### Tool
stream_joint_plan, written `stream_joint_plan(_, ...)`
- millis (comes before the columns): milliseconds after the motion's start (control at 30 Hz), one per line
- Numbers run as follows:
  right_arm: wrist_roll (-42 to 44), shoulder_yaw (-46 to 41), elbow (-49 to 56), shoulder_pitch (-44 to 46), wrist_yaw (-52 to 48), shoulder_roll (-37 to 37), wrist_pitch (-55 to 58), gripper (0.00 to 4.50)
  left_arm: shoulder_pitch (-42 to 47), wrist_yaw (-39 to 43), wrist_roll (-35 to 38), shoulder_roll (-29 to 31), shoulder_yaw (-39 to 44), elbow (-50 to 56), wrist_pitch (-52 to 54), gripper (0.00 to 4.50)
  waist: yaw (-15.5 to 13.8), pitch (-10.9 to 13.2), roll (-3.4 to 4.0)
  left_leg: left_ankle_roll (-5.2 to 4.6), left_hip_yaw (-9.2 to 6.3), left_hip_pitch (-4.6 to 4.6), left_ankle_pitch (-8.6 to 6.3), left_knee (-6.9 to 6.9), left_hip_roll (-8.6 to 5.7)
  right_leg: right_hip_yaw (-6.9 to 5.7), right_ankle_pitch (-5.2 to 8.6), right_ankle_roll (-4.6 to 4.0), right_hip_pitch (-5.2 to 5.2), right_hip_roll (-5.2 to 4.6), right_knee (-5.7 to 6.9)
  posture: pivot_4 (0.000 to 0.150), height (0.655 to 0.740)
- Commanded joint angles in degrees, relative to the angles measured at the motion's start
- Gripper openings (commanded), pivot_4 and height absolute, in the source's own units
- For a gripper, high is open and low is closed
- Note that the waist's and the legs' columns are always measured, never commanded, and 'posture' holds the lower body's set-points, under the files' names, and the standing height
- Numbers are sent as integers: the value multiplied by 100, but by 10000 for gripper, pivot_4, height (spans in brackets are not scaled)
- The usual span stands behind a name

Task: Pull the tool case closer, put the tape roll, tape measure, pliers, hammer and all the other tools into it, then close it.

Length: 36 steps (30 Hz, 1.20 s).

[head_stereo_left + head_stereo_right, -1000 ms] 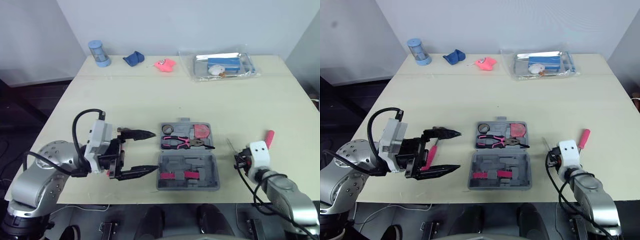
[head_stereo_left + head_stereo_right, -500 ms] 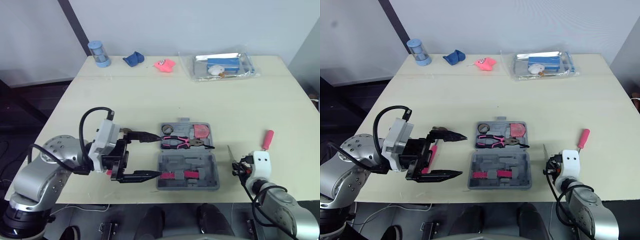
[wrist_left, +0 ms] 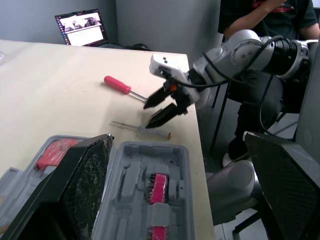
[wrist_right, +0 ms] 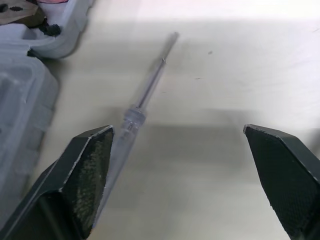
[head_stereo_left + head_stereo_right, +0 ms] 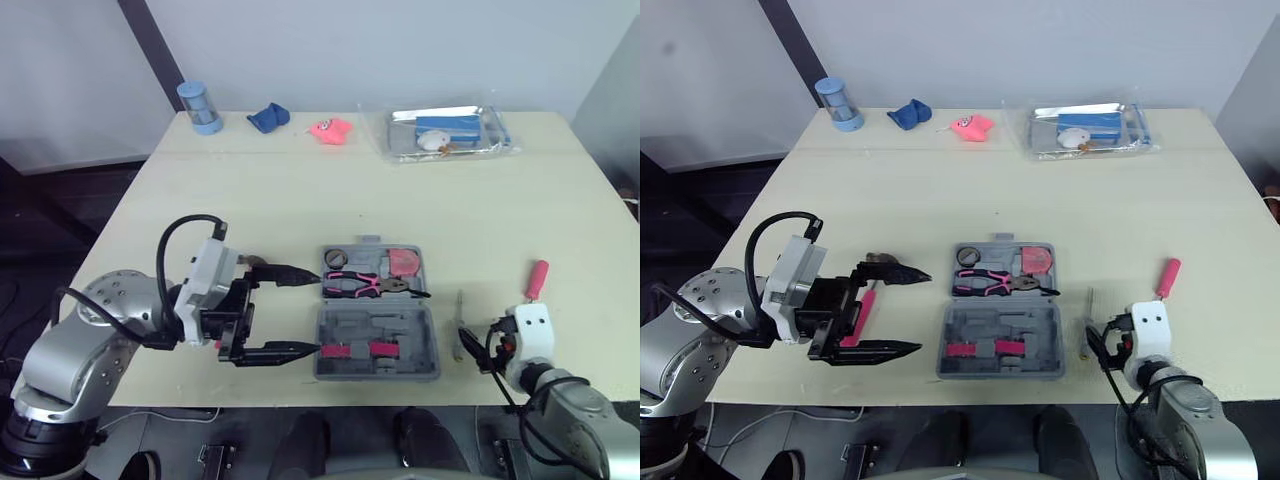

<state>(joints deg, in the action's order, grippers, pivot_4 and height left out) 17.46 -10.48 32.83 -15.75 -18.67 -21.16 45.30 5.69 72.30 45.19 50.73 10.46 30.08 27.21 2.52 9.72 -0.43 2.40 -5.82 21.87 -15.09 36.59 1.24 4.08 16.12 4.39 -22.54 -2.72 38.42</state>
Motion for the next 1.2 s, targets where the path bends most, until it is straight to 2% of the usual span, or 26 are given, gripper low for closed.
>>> stream_joint_plan(33,211,-321,52,41,-994,-728,-679,44794,-45,19,77,-4,102,21,-68,45000,2,0,0,0,0,0,0,0,0,0,0,0,1,0,0,1500,7400)
stream_joint_plan(167,286,-136,-640,394,-2506,-1838,-1561,44794,-142,51,18,-44,140,-23,-162,45000,14,0,-2,-1,2,-2,0,6,0,2,0,0,5,0,0,1500,7400)
stream_joint_plan(300,107,397,-1672,1114,-4141,-2673,-2867,44794,-258,11,14,-56,218,3,-211,45000,-2,4,-2,-1,-2,-2,0,11,1,-2,0,0,7,1,1,1500,7400)
stream_joint_plan(400,-143,862,-2502,1761,-5139,-3078,-3810,44794,-357,-51,20,-53,263,56,-228,45000,14,7,-4,-1,3,-2,-1,22,0,0,-1,2,12,-1,-2,1500,7400)
stream_joint_plan(500,-728,1563,-3620,2616,-6221,-3437,-5360,44794,-510,-70,12,-56,321,109,-261,45000,9,8,-6,-1,4,-1,-1,29,0,0,-1,3,14,-1,-2,1500,7400)
stream_joint_plan(600,-984,2115,-4620,3629,-7059,-3350,-6338,44794,-660,-112,34,-69,382,180,-272,45000,9,13,-7,-1,3,-3,0,30,1,-2,-1,3,16,-1,-2,1500,7400)
stream_joint_plan(733,-1279,3222,-5779,4744,-7383,-3327,-7738,44794,-819,-156,54,-70,438,287,-281,45000,25,18,-6,0,2,-2,0,35,1,-2,-2,2,16,-2,-1,1500,7400)
stream_joint_plan(900,-1738,4315,-7151,5908,-7383,-2923,-9104,44794,-960,-239,55,-77,499,400,-311,45000,15,21,-6,1,0,-1,0,35,1,-3,-2,2,15,-3,-1,1500,7400)
stream_joint_plan(1033,-2127,4764,-8006,6408,-7383,-2577,-9951,44794,-1067,-321,79,-77,564,508,-310,45000,8,22,-6,3,0,-1,2,36,1,-3,-2,1,15,-4,0,1500,7400)
stream_joint_plan(1200,-2494,4851,-8685,6665,-7380,-2162,-10569,44794,-1196,-348,103,-51,679,576,-316,45000,8,23,-5,5,-1,-1,3,37,1,-4,-3,1,15,-4,0,1500,7400)
